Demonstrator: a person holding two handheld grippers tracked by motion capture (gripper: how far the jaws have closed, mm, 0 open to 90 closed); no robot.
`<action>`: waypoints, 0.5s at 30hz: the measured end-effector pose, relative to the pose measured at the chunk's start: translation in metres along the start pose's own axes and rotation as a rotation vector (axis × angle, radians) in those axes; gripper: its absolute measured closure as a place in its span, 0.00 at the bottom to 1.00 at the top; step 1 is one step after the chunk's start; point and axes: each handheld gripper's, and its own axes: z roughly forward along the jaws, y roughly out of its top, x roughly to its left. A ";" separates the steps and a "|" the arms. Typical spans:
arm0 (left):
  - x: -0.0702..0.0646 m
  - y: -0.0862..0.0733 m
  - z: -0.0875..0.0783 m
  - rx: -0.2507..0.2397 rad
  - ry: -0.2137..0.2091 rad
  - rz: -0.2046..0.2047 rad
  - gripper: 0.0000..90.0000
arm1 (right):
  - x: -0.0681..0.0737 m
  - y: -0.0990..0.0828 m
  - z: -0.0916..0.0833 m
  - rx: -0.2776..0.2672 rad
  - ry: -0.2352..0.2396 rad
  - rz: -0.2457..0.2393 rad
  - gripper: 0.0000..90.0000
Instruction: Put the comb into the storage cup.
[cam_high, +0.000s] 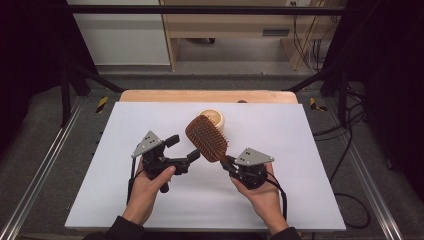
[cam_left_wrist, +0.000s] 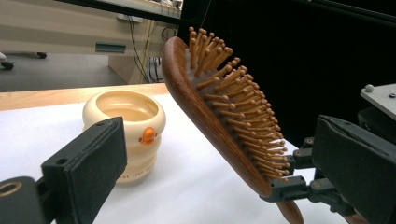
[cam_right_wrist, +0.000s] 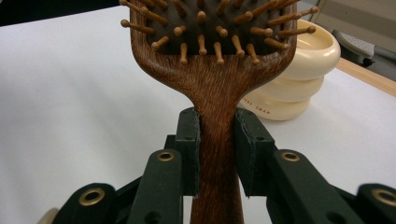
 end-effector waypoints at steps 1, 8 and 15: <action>0.000 0.001 0.000 0.002 -0.001 0.005 0.04 | 0.000 0.000 0.000 -0.002 -0.002 0.000 0.81; -0.001 0.003 0.005 0.006 -0.018 -0.019 0.04 | 0.002 0.000 -0.001 -0.008 -0.006 -0.003 0.81; -0.001 0.003 0.012 -0.001 -0.037 -0.071 0.04 | 0.005 0.001 0.000 -0.013 -0.006 -0.014 0.81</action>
